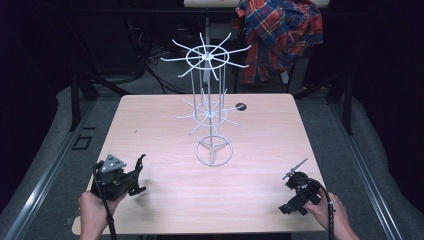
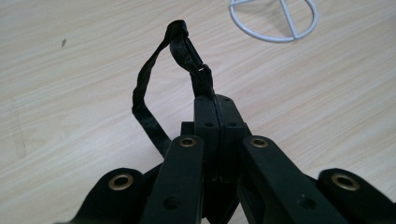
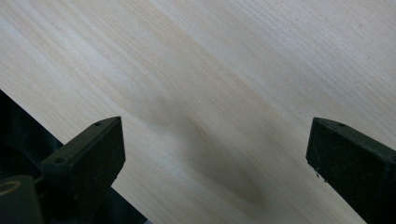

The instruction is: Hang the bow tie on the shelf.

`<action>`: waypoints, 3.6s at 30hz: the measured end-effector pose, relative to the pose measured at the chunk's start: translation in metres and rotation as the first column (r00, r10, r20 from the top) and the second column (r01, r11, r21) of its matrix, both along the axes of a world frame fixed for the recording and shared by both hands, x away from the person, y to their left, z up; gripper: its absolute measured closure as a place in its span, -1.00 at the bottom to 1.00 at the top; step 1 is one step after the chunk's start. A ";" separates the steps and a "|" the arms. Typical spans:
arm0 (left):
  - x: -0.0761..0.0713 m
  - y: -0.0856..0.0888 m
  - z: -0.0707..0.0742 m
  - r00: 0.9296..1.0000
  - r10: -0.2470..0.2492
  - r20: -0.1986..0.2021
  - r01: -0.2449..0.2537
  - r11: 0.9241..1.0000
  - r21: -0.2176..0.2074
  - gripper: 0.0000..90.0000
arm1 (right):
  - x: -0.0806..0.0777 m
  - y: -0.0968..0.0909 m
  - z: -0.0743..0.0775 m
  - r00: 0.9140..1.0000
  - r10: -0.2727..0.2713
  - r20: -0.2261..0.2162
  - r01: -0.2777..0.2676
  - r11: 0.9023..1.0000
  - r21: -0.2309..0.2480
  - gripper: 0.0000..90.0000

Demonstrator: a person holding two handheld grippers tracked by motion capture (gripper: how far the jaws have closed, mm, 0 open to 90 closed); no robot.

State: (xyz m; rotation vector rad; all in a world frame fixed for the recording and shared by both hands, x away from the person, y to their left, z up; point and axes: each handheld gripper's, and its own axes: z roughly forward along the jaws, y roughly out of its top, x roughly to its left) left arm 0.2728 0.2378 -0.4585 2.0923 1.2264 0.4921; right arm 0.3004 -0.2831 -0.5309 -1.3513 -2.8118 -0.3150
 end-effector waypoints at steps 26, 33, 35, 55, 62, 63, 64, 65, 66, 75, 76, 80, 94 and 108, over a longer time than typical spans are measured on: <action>0.012 0.004 0.009 0.999 0.031 0.043 -0.029 0.999 -0.044 0.99 | -0.003 0.001 0.000 1.000 -0.016 0.001 0.016 1.000 0.012 -0.91; 0.016 -0.006 0.014 0.998 0.013 0.061 -0.010 0.998 -0.054 0.99 | -0.001 0.000 -0.001 1.000 -0.006 -0.005 0.006 1.000 -0.012 -0.91; 0.020 -0.010 0.017 0.997 0.009 0.071 -0.004 0.998 -0.063 0.99 | -0.002 0.000 -0.001 1.000 -0.010 -0.006 0.009 1.000 -0.007 -0.91; 0.045 -0.032 0.033 0.993 -0.025 0.117 0.038 0.993 -0.108 0.99 | 0.000 -0.004 -0.001 1.000 -0.011 -0.014 0.011 1.000 -0.008 -0.91; 0.053 -0.037 0.036 0.991 -0.032 0.133 0.049 0.991 -0.128 0.99 | -0.001 -0.003 -0.003 0.999 -0.032 -0.011 0.032 0.999 0.007 -0.91; 0.055 -0.038 0.037 0.990 -0.038 0.134 0.055 0.990 -0.127 0.99 | -0.001 -0.003 -0.004 0.999 -0.035 -0.012 0.035 0.999 0.012 -0.91; 0.056 -0.039 0.037 0.990 -0.038 0.137 0.056 0.990 -0.132 0.99 | 0.000 -0.004 -0.003 1.000 -0.026 -0.015 0.026 1.000 -0.016 -0.91; 0.057 -0.039 0.037 0.990 -0.043 0.136 0.061 0.989 -0.132 0.99 | 0.000 -0.004 -0.003 1.000 -0.026 -0.015 0.026 1.000 -0.016 -0.91; 0.058 -0.040 0.038 0.989 -0.042 0.139 0.061 0.989 -0.134 0.99 | 0.000 -0.004 -0.003 0.999 -0.032 -0.014 0.032 0.999 -0.010 -0.91; 0.066 -0.045 0.042 0.988 -0.048 0.150 0.071 0.986 -0.150 0.99 | -0.002 -0.006 -0.004 0.999 -0.052 -0.001 0.052 0.999 0.004 -0.91; 0.068 -0.045 0.042 0.987 -0.052 0.150 0.075 0.986 -0.151 0.99 | -0.001 -0.006 -0.002 0.999 -0.039 -0.012 0.039 0.999 -0.006 -0.91; 0.071 -0.048 0.043 0.987 -0.052 0.151 0.077 0.984 -0.161 0.99 | -0.001 -0.005 -0.003 0.999 -0.038 -0.015 0.038 0.999 0.002 -0.91; 0.080 -0.060 0.046 0.984 -0.082 0.158 0.110 0.978 -0.178 0.99 | -0.001 -0.007 -0.002 0.999 -0.039 -0.023 0.039 0.999 0.007 -0.91; 0.086 -0.074 0.047 0.981 -0.119 0.152 0.146 0.972 -0.182 0.99 | -0.002 -0.008 -0.002 0.999 -0.031 -0.015 0.031 0.999 -0.012 -0.91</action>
